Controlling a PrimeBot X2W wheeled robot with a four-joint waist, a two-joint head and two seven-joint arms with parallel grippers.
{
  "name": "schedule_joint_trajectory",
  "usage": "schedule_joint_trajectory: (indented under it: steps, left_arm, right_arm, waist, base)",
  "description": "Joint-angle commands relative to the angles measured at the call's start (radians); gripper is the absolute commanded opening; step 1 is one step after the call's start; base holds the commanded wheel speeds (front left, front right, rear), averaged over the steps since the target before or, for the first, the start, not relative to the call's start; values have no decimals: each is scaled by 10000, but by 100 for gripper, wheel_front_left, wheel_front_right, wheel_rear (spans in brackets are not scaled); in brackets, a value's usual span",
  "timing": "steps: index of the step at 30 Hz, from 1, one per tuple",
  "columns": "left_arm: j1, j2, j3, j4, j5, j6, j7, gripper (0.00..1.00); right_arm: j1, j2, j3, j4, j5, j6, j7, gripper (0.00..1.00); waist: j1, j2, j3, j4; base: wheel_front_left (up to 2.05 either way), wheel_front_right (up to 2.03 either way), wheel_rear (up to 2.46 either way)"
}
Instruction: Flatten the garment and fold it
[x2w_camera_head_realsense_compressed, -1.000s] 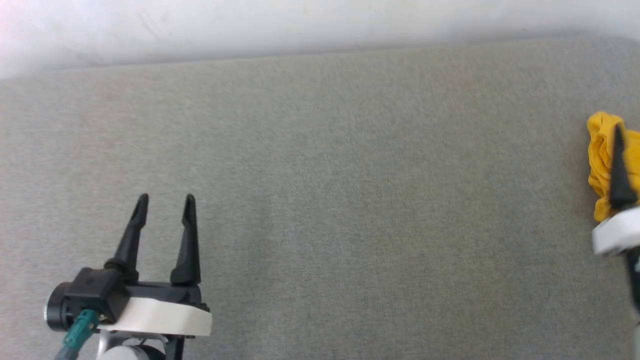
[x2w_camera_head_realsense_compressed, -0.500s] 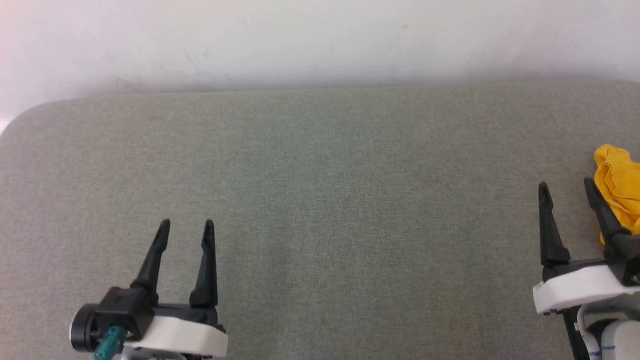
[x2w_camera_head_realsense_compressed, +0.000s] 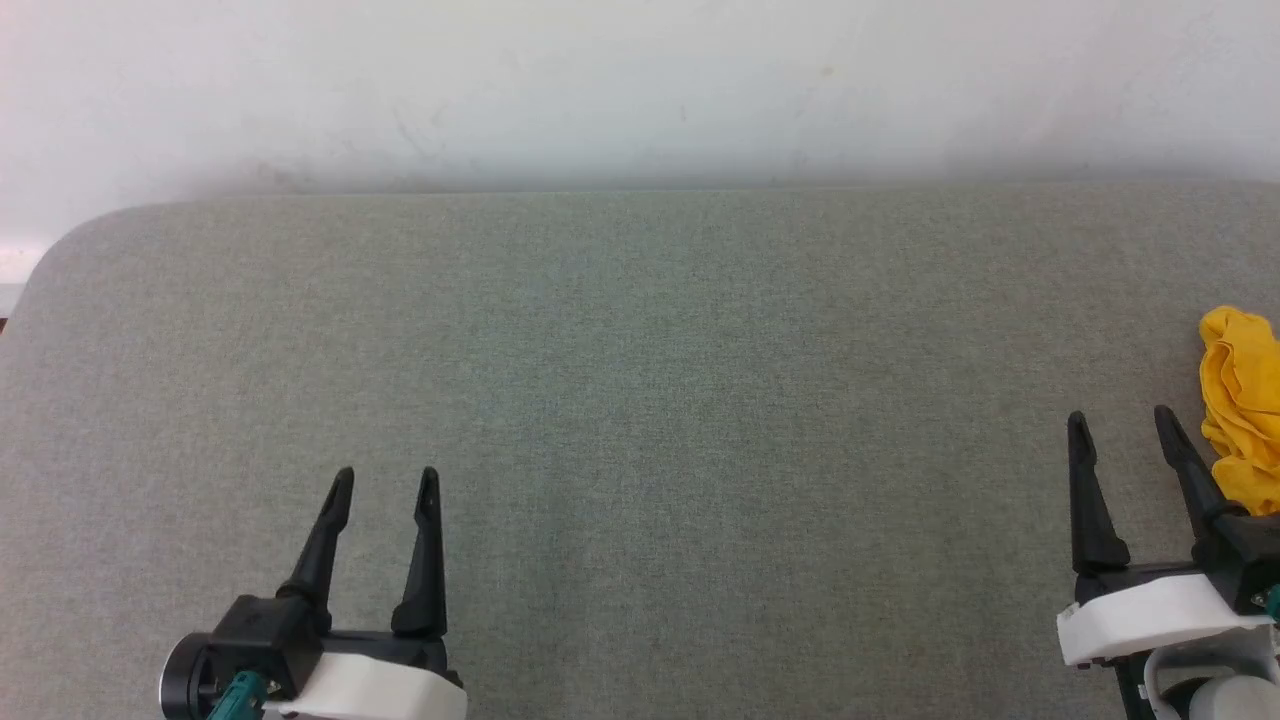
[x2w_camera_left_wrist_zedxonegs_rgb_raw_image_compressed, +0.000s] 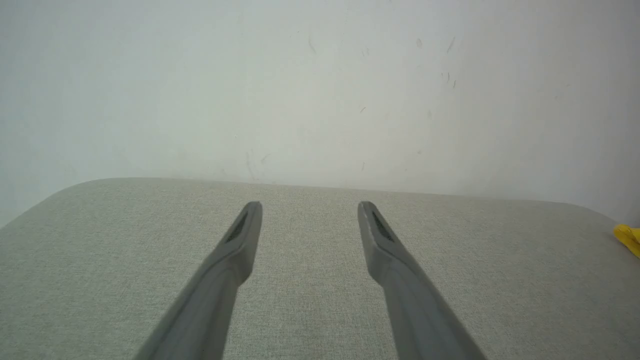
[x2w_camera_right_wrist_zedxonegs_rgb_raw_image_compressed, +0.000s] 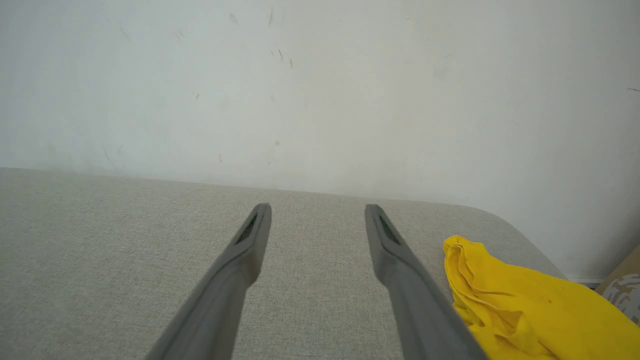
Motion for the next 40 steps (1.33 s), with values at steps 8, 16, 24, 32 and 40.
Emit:
schedule_joint_trajectory:
  steps: [8, 16, 24, 32, 40]
  left_arm:
    - [202, -268, 289, 188, 356, -348, -47, 100]
    - [140, -376, 372, 127, 373, -429, 31, 0]
    - [79, -488, 503, 186, 568, -520, 194, 0]
    - [17, -600, 635, 245, 763, -611, 357, 0]
    - [-44, -712, 766, 304, 959, -701, 521, 0]
  right_arm:
    - [-49, 34, 49, 272, 137, -21, -154, 100]
    - [-7, -7, 31, 290, 80, 2, -114, 0]
    - [-10, -5, 130, 254, 80, 0, 27, 0]
    - [-13, -2, 229, 218, 79, -1, 168, 0]
    - [-17, 1, 328, 182, 79, -3, 309, 0]
  waist:
    - [0, 0, -37, -37]
    - [1, 0, -74, -45]
    - [1, 0, -138, -13]
    - [1, 0, -202, 18]
    - [1, 0, -266, 50]
  base:
    - [0, 0, 0]
    - [0, 0, 0]
    - [0, 0, 0]
    - [0, 0, 0]
    - [0, 0, 0]
